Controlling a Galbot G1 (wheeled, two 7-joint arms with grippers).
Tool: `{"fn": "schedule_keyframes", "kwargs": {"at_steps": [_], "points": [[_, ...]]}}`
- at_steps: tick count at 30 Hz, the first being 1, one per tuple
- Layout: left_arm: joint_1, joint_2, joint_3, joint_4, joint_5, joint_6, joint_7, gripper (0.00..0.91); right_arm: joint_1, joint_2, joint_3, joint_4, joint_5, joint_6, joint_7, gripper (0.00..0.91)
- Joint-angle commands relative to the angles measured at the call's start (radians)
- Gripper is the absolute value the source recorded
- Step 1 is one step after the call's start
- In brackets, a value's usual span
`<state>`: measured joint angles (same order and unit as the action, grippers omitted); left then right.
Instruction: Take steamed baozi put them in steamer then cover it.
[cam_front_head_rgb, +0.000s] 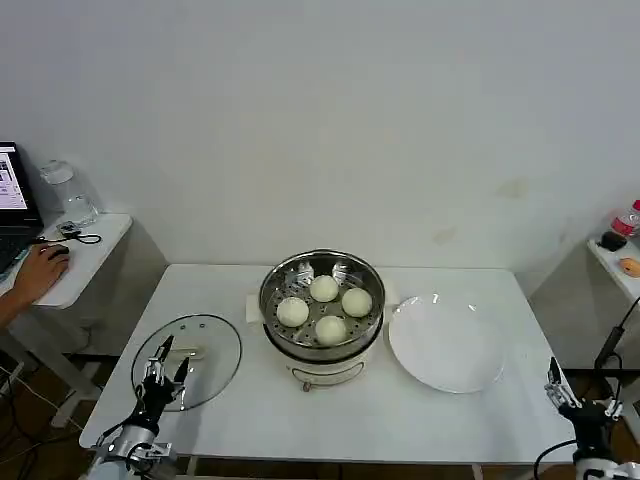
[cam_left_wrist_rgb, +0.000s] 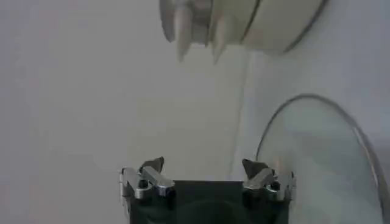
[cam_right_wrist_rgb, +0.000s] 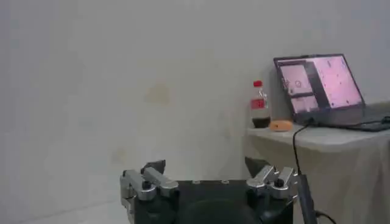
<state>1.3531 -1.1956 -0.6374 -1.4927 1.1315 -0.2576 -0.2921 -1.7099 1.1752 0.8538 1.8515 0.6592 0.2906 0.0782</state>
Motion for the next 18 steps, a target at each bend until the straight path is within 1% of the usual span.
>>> {"fn": "schedule_keyframes", "kwargs": {"at_steps": [1, 18], "points": [[-0.067, 0.017, 0.004, 0.076, 0.028, 0.021, 0.01, 0.907, -0.017, 0.016, 0.006, 0.015, -0.008, 0.003, -0.003, 0.907], [-0.121, 0.022, 0.01, 0.144, 0.015, 0.031, 0.027, 0.907, -0.057, 0.043, 0.003, 0.051, -0.028, 0.012, -0.008, 0.907]]}}
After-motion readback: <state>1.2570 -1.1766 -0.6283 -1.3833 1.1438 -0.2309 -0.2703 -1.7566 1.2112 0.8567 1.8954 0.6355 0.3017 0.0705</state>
